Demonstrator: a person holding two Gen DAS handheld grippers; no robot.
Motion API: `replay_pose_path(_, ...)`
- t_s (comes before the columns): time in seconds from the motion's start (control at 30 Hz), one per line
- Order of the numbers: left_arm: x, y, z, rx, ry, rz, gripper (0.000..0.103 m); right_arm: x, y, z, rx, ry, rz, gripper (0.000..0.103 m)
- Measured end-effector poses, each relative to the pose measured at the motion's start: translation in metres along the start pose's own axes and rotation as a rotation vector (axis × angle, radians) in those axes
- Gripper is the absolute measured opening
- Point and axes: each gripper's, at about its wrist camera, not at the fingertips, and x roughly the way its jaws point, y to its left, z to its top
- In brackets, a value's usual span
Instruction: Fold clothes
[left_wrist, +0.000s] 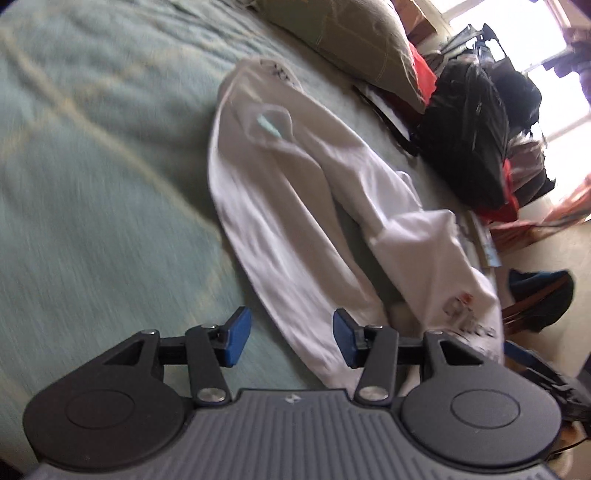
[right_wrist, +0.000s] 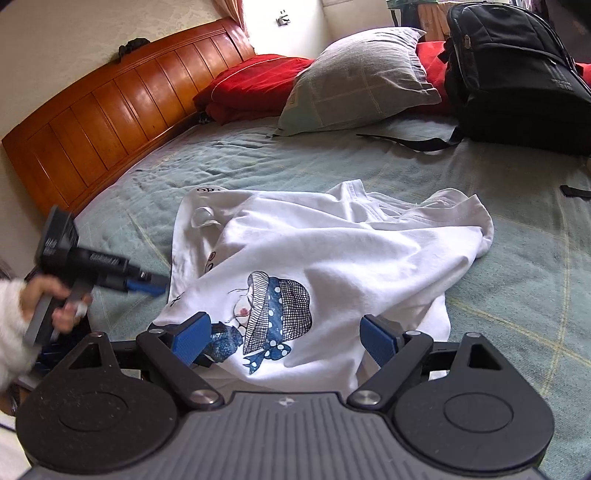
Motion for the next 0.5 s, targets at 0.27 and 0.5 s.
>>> replay_pose_path(0.27,0.028,0.008,-0.018,-0.117,-0.002,-0.125,0.049,0.001,-0.005,-0.002,0.022,-0.003,0.003,0.091)
replay_pose_path(0.5,0.058,-0.004,0.003,-0.1,-0.075,-0.166,0.048,-0.001,0.001,-0.002,0.011,-0.018,0.028,0.091)
